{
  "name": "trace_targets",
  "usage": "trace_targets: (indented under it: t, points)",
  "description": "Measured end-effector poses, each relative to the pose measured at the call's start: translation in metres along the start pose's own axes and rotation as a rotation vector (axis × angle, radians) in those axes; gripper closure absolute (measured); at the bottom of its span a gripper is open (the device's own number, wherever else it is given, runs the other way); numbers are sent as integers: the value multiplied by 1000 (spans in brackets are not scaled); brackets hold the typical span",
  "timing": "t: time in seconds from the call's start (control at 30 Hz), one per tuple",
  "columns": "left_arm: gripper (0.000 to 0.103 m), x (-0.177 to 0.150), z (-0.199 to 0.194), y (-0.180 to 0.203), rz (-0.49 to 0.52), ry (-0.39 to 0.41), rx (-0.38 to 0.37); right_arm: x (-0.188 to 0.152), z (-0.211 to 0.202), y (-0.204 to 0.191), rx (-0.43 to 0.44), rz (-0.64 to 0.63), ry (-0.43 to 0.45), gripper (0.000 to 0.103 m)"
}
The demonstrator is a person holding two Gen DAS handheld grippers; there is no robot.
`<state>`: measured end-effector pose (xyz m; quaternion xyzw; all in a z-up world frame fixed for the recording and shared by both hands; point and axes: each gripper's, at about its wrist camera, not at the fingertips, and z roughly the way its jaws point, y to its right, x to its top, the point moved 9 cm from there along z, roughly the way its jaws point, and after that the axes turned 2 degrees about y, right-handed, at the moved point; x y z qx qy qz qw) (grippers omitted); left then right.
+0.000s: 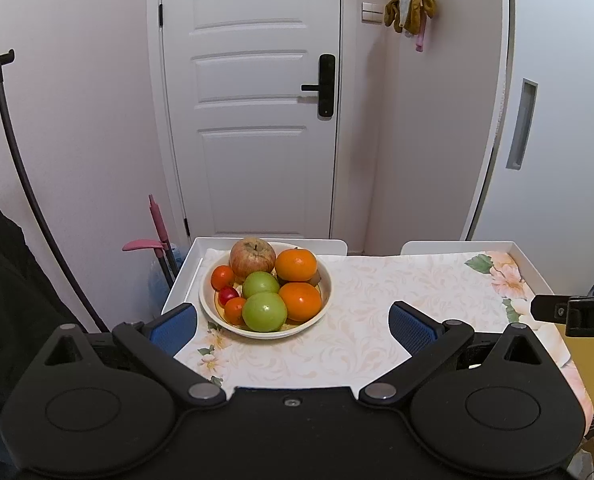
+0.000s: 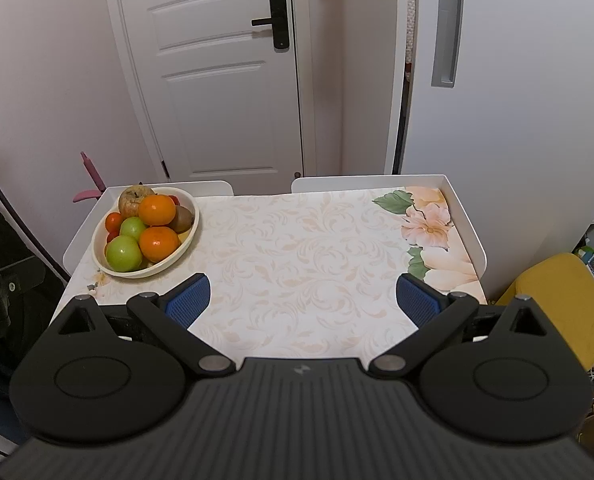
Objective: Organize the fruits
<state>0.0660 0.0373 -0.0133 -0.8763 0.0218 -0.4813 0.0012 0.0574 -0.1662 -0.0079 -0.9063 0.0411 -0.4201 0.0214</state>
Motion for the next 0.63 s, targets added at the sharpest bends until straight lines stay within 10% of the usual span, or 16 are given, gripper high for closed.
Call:
trace_targets:
  t: [0.63]
  points:
    - [0, 1, 5, -2, -15, -3, 3, 1, 4, 0, -5, 6, -2, 0]
